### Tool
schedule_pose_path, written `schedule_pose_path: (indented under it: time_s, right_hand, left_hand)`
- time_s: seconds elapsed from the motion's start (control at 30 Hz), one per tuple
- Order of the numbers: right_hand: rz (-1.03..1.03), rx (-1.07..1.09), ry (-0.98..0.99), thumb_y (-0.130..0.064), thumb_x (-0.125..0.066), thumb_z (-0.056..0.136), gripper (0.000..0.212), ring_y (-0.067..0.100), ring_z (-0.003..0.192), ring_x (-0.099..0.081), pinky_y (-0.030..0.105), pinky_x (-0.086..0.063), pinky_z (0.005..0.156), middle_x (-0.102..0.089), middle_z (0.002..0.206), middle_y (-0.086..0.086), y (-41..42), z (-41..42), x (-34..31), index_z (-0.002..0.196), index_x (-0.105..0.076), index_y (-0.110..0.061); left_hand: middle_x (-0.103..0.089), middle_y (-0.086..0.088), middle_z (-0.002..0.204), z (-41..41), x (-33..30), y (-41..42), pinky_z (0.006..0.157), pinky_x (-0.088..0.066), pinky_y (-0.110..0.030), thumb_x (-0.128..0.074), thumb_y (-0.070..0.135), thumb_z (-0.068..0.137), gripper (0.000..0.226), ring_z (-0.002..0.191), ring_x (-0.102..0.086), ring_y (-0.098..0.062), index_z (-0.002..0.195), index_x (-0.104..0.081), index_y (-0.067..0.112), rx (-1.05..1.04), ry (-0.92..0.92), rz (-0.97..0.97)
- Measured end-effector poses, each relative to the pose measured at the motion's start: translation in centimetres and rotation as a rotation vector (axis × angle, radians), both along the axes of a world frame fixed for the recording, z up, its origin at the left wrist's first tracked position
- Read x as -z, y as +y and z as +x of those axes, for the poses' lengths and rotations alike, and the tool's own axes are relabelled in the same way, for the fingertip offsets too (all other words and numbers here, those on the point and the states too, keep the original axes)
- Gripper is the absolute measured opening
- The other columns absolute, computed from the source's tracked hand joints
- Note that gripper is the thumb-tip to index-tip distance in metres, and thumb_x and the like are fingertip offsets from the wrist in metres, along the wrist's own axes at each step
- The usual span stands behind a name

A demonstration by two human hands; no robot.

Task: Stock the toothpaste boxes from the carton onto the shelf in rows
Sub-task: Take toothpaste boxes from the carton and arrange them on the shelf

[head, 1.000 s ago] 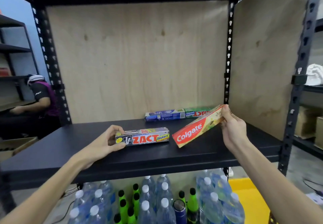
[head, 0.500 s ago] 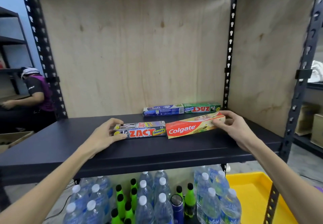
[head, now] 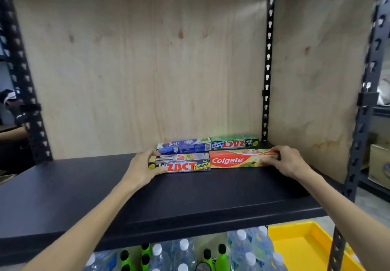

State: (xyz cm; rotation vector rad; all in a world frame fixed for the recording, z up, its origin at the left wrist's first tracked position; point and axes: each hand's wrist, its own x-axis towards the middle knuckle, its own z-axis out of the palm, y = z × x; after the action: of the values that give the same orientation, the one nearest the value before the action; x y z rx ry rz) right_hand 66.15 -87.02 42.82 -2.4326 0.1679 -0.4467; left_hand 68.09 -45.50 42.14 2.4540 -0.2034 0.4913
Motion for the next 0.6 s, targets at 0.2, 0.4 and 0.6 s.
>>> schedule_pose_path:
  time_s: [0.2,0.4,0.6]
  right_hand:
    - [0.005,0.028,0.007,-0.039,-0.075,0.089,0.056,0.03,0.115,-0.06,0.034,-0.046,0.093,-0.065,0.127,0.016,-0.7,5.7,0.4,0.13,-0.06,-0.004]
    - [0.018,0.04,-0.051,-0.034,-0.074,0.091,0.066,0.034,0.13,-0.052,0.037,-0.041,0.106,-0.055,0.141,0.019,-0.2,8.8,1.0,0.143,-0.048,-0.003]
    - [0.022,0.035,-0.065,-0.037,-0.072,0.091,0.077,0.037,0.135,-0.046,0.041,-0.039,0.11,-0.048,0.148,0.019,-0.5,9.9,1.4,0.153,-0.034,-0.011]
  left_hand:
    - [-0.044,-0.008,0.129,3.9,1.1,-2.1,0.096,-0.04,-0.025,-0.082,0.035,0.082,0.046,0.1,-0.046,-0.01,0.119,-0.057,0.025,-0.056,-0.034,-0.074]
    - [-0.038,0.003,0.125,6.6,1.9,-1.9,0.091,-0.039,-0.025,-0.085,0.039,0.078,0.067,0.108,-0.048,-0.013,0.126,-0.044,0.015,-0.12,-0.06,-0.134]
    - [-0.054,0.0,0.123,8.3,1.8,-1.7,0.08,-0.041,-0.027,-0.088,0.045,0.071,0.07,0.105,-0.055,-0.016,0.115,-0.043,0.015,-0.157,-0.048,-0.118]
